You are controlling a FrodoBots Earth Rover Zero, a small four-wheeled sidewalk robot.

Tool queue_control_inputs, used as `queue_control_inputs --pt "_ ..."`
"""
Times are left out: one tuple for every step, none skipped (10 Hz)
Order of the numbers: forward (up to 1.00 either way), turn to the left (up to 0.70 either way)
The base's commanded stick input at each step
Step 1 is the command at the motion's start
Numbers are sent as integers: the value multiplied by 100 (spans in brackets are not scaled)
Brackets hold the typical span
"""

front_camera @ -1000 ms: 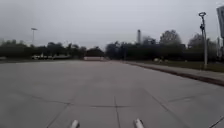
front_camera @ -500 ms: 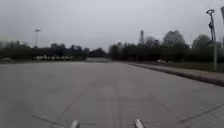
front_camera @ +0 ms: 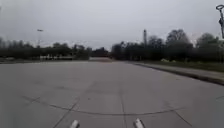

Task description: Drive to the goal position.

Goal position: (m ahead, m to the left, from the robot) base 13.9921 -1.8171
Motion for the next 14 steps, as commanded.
queue_control_inputs --pt "100 2" --pt "100 2" --pt "100 2" --pt "100 2" --pt "100 2" --pt "100 2" --pt "100 -38" --pt "100 -38" --pt "100 -38" --pt "100 -38" --pt "100 -38" --pt "100 -38" --pt "100 -38" --pt "100 -38"
